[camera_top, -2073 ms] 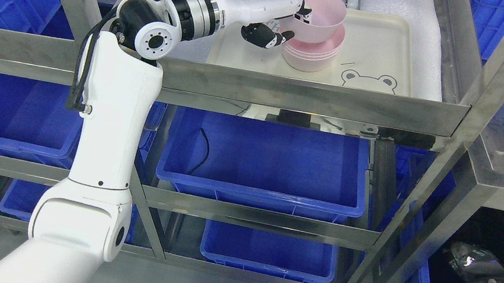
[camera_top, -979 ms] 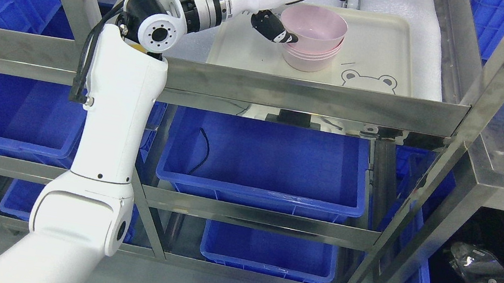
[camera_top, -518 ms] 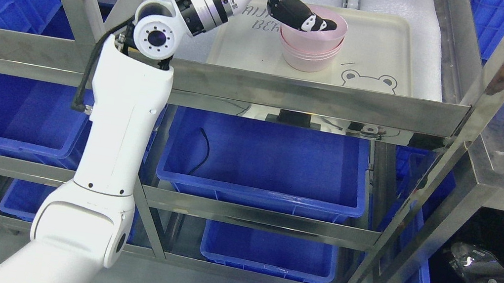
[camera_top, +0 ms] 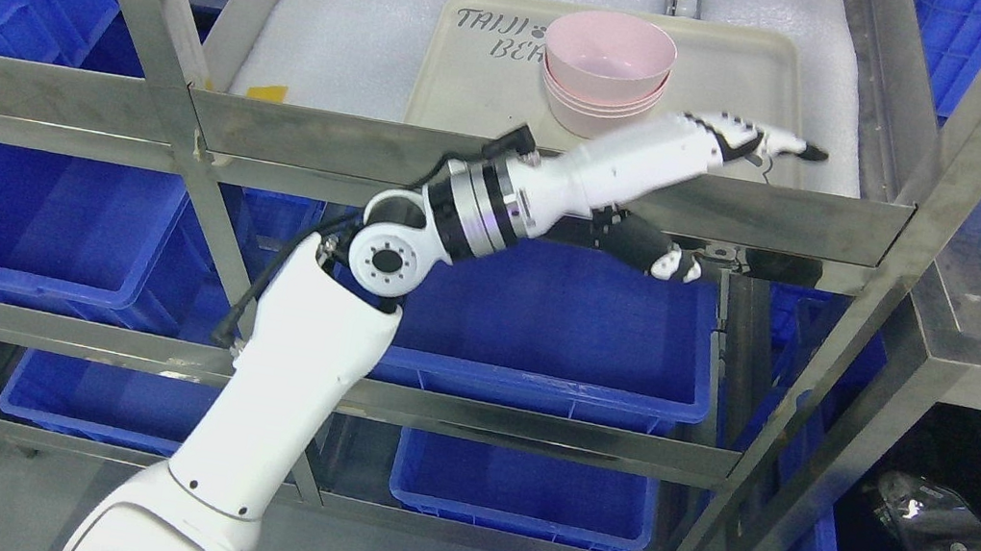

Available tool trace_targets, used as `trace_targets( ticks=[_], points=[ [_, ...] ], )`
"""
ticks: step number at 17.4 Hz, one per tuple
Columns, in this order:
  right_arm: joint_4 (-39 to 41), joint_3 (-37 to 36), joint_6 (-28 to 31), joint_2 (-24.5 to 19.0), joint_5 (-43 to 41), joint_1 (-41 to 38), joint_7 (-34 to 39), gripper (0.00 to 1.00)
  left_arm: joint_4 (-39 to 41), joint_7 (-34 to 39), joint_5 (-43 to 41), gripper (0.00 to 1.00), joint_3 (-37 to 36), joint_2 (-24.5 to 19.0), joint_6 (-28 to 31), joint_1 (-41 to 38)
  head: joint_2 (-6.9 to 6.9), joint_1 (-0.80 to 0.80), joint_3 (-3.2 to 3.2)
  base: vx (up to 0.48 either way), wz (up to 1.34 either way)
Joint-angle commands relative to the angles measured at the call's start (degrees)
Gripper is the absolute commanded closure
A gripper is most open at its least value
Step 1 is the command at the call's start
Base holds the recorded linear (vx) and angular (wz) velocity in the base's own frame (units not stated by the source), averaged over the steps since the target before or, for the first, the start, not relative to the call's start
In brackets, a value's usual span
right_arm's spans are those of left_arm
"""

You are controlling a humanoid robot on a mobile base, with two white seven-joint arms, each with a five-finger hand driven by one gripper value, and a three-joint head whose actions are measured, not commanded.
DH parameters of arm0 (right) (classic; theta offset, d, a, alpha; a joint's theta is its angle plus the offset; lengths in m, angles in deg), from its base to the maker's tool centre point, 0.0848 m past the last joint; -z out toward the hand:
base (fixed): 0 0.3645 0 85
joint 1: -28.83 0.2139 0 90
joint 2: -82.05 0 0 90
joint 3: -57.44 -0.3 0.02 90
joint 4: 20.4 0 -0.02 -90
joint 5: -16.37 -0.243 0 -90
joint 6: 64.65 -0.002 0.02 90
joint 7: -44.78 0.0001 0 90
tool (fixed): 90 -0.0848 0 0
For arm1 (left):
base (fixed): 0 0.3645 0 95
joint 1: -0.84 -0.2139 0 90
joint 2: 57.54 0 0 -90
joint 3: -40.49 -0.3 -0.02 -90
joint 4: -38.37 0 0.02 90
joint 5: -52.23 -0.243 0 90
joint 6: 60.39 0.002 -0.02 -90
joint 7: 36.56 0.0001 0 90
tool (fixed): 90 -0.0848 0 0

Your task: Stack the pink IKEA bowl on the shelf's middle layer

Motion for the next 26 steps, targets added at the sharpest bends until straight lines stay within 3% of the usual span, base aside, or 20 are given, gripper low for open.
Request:
trace_targets(
  ticks=[1,4,7,10,12,15,21,26],
  points=[
    [1.0,-0.1,0.0,1.0,0.0,-1.3,0.0,0.00,3.3,-0.5,-2.6,0.11,-10.2,-1.0,-5.5,-15.1,0.00,0.00,0.00,0.000,0.00],
    [1.0,0.0,0.0,1.0,-0.1,-1.3,0.0,0.00,0.3,-0.4,-2.6,0.09,-5.4,-1.8,-8.0,-23.2,0.00,0.00,0.00,0.000,0.00],
    [1.0,0.0,0.0,1.0,0.0,-1.3,0.0,0.00,-9.0,2.9,-2.3,0.06,6.7,-1.0,-7.2,-29.9,0.00,0.00,0.00,0.000,0.00],
    [1.0,0.0,0.0,1.0,0.0,-1.3,0.0,0.00,-16.6,23.2,1.3,0.02,12.9,-1.0,-3.9,-30.8,0.00,0.00,0.00,0.000,0.00],
    [1.0,0.0,0.0,1.0,0.0,-1.3,0.0,0.00,-20.1,28.5,7.2,0.02,14.6,-1.0,-1.6,-30.7,0.00,0.00,0.00,0.000,0.00],
    [1.0,0.0,0.0,1.0,0.0,-1.3,0.0,0.00,-21.0,28.9,18.4,0.01,16.8,-1.0,0.0,-29.5,0.00,0.00,0.00,0.000,0.00],
    [1.0,-0.1,0.0,1.0,0.0,-1.3,0.0,0.00,-21.3,29.1,19.8,0.00,18.6,-1.0,6.1,-26.3,0.00,0.00,0.00,0.000,0.00],
    [1.0,0.0,0.0,1.0,0.0,-1.3,0.0,0.00,-21.1,28.7,20.5,0.00,18.2,-1.0,6.2,-25.5,0.00,0.00,0.00,0.000,0.00]
  ],
)
